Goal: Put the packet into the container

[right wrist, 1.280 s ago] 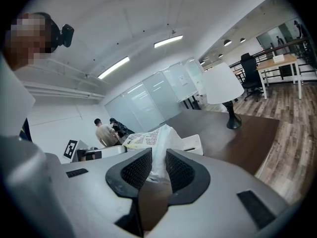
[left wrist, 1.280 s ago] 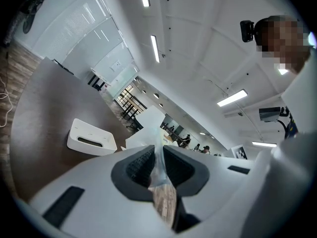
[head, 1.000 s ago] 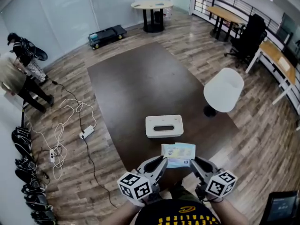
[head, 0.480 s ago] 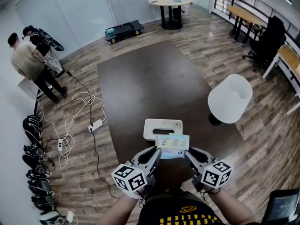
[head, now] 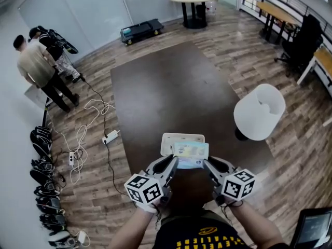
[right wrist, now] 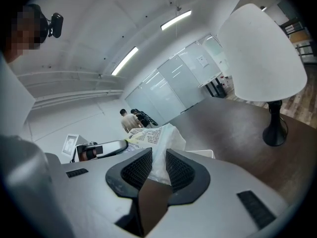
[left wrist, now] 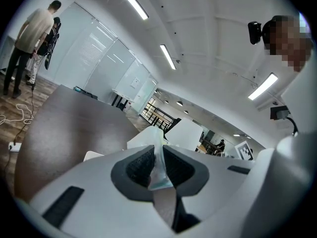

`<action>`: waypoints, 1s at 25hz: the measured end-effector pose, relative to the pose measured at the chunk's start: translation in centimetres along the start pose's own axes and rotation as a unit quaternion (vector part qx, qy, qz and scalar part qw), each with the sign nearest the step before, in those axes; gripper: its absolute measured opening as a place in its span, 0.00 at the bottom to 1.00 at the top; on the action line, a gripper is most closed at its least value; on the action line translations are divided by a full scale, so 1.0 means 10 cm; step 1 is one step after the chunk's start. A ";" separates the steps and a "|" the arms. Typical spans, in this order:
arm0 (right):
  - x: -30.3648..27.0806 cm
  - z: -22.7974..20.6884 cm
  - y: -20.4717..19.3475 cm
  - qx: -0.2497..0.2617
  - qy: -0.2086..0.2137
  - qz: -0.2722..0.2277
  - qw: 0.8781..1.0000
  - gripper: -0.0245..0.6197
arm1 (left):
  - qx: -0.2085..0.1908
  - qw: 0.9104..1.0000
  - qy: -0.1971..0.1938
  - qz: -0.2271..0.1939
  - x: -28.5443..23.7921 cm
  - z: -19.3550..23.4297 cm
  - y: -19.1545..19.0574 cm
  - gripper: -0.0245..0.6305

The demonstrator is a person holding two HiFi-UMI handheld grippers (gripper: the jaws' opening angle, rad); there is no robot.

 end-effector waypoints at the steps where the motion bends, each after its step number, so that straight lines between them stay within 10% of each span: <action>1: -0.05 -0.02 0.00 -0.001 -0.001 0.001 1.000 0.19 | -0.001 1.000 0.001 0.001 -0.03 0.04 0.02 0.11; 25: -0.66 -0.50 -0.19 0.006 -0.074 0.055 0.996 0.19 | 0.007 0.997 0.001 0.075 -0.64 0.83 -0.20 0.11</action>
Point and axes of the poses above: the fingertips, and each gripper's own axes: x backward along the fingers, z to its left, y out of its top, the point moved 6 cm from there along x, backward along the fingers, and after that the axes turned 9 degrees about y, right-handed, at the moved point
